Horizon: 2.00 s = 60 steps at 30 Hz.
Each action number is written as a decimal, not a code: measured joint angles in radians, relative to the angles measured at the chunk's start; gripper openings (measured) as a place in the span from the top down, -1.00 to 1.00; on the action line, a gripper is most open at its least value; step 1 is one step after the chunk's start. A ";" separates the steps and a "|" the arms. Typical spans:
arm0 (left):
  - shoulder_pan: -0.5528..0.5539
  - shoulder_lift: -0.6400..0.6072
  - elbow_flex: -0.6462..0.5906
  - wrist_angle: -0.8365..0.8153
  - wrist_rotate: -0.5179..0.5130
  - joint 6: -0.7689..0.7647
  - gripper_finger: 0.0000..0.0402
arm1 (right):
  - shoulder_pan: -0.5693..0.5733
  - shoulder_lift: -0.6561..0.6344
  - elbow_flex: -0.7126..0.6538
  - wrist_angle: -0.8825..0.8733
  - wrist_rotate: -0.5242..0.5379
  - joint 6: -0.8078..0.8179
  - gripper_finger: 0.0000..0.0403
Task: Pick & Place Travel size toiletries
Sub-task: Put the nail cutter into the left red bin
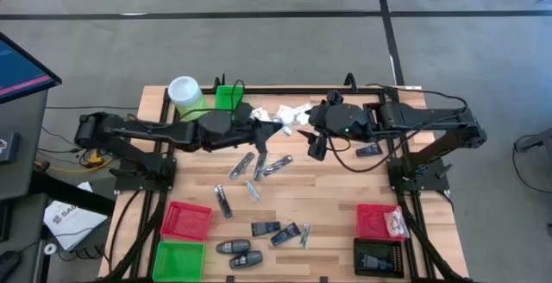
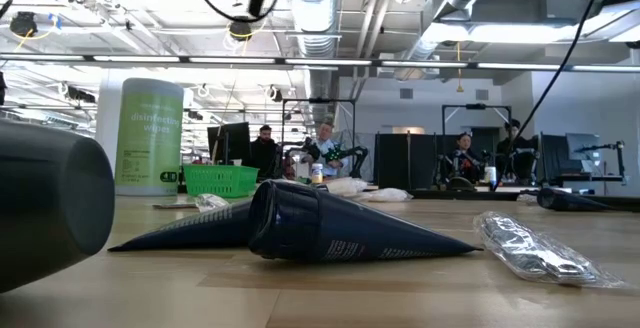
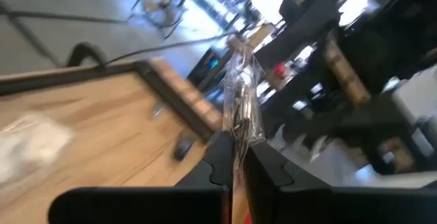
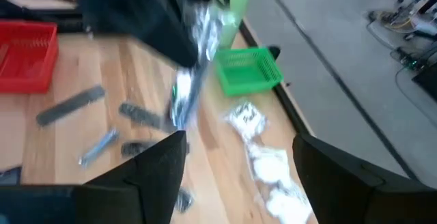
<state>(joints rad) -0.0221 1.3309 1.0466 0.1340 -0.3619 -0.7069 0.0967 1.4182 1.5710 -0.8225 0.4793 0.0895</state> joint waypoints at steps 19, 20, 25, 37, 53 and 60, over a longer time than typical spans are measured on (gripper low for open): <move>-0.211 -0.213 0.001 -0.677 0.040 -0.241 0.97 | 0.009 -0.052 -0.001 -0.038 -0.012 0.009 -0.29; -0.226 -0.214 0.001 -0.703 0.054 -0.262 0.97 | 0.011 -0.052 -0.001 -0.037 -0.012 0.009 -0.29; -0.301 -0.213 0.001 -0.853 0.154 -0.349 0.97 | 0.015 -0.042 -0.001 -0.018 -0.012 0.050 -0.29; -0.523 -0.209 0.000 -1.144 0.309 -0.338 0.97 | 0.014 -0.038 -0.001 -0.007 -0.010 0.324 -0.29; -0.761 -0.204 -0.172 -1.245 0.299 -0.215 0.97 | 0.014 -0.038 -0.001 -0.006 -0.008 0.597 -0.29; -0.803 -0.203 -0.236 -1.171 0.299 -0.214 0.97 | 0.014 -0.038 -0.001 0.001 -0.008 0.619 -0.29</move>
<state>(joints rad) -0.8251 1.1276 0.8103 -1.0370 -0.0625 -0.9210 0.1108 1.3800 1.5700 -0.8216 0.4717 0.7085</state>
